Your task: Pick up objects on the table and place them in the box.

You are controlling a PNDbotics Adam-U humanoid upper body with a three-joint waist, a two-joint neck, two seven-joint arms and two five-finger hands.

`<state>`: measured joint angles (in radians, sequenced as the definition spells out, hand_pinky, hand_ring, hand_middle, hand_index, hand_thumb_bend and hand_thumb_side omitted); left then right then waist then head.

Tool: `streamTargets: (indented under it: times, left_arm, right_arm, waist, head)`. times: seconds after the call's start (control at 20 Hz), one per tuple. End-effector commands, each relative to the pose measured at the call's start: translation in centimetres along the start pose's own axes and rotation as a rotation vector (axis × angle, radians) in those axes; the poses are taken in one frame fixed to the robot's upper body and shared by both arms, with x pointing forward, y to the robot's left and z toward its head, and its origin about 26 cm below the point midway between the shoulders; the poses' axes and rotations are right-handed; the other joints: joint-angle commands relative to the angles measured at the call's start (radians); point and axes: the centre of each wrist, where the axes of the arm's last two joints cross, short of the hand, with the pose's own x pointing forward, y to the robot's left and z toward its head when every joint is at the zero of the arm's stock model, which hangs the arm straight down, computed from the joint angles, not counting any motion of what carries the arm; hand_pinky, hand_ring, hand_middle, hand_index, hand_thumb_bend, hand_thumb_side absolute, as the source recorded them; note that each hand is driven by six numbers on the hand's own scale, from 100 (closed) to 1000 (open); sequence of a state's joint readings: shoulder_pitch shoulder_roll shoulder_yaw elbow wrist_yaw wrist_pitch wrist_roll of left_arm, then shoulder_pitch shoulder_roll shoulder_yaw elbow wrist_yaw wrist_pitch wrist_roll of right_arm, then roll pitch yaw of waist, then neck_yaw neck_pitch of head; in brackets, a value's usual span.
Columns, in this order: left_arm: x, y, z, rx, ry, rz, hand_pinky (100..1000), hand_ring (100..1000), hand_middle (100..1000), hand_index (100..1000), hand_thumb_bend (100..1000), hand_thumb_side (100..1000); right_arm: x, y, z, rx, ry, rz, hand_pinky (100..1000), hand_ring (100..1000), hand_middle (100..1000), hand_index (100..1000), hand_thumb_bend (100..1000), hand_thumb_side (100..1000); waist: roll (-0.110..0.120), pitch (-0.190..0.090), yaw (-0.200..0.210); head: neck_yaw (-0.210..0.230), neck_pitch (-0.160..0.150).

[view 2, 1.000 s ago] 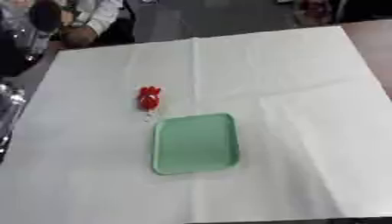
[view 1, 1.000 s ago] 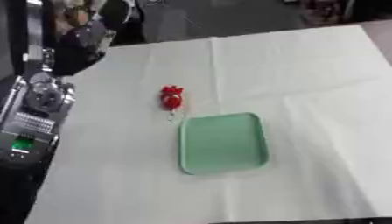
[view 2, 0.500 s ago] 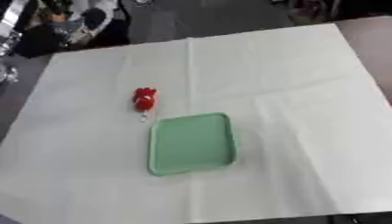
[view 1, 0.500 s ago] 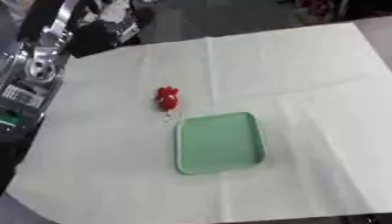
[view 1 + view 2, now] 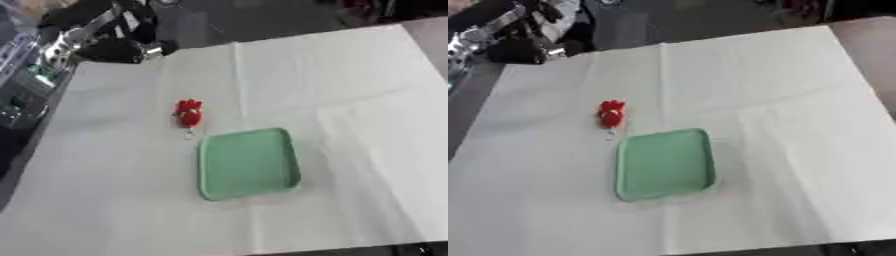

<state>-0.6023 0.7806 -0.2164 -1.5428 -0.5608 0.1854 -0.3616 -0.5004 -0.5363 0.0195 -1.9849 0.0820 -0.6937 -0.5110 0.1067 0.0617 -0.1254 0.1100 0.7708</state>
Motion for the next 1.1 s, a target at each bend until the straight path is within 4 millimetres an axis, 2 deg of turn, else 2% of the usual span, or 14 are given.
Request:
streamTargets:
  times: [0.05,0.55,0.85,1.1]
  left_arm:
    - [-0.8,1.2,-0.3,-0.027,0.018,-0.051,549,586,741,844,630,807]
    - [-1.5,0.6,-1.7,-0.204,0.024,-0.131,625,638,766,854,643,761]
    - [-2.0,-0.5,-3.7,-0.372,0.030,-0.149,652,658,769,852,658,717]
    - [-1.3,-1.6,-5.4,-0.514,0.010,-0.245,708,696,790,856,653,669]
  right_arm:
    - [0.2,0.2,-1.0,0.001,-0.039,-0.023,100,407,401,446,166,384]
    - [0.2,0.3,-1.1,0.017,-0.013,-0.054,100,404,387,445,148,394]
    - [0.2,0.2,-1.1,0.007,0.003,-0.056,100,415,385,443,145,397]
    - [0.2,0.3,-1.2,-0.007,0.010,-0.057,100,428,387,442,144,400]
  waist:
    - [-0.002,-0.011,-0.001]
    - [0.002,-0.015,-0.009]
    - [0.002,-0.018,-0.012]
    - [0.005,-0.019,-0.021]
  head:
    - [0.010,-0.001]
    - [0.010,-0.001]
    - [0.014,-0.001]
    - [0.015,-0.001]
